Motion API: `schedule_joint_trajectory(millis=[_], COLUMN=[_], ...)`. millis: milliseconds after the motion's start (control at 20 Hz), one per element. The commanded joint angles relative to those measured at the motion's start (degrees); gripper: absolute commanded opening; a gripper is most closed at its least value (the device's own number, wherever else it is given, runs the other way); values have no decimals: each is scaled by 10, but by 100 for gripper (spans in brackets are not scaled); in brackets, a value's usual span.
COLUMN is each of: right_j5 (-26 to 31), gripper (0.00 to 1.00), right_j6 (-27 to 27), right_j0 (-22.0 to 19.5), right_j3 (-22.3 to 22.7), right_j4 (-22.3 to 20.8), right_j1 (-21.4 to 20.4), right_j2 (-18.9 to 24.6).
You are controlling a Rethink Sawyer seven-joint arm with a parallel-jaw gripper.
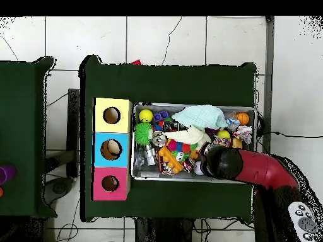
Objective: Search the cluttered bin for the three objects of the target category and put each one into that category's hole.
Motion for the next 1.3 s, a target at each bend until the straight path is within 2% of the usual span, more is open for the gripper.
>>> schedule_joint_trajectory(millis=[50,350,700,1300], right_j5=[-22,-57,-40,-32], gripper=[100,100,100,100], right_j6=[49,75,126,134], right_j0=[4,16,74,126], right_j3=[35,29,28,30], right_j4=[3,2,40,100], right_j1=[39,74,68,66], right_j2=[5,-5,-33,-65])
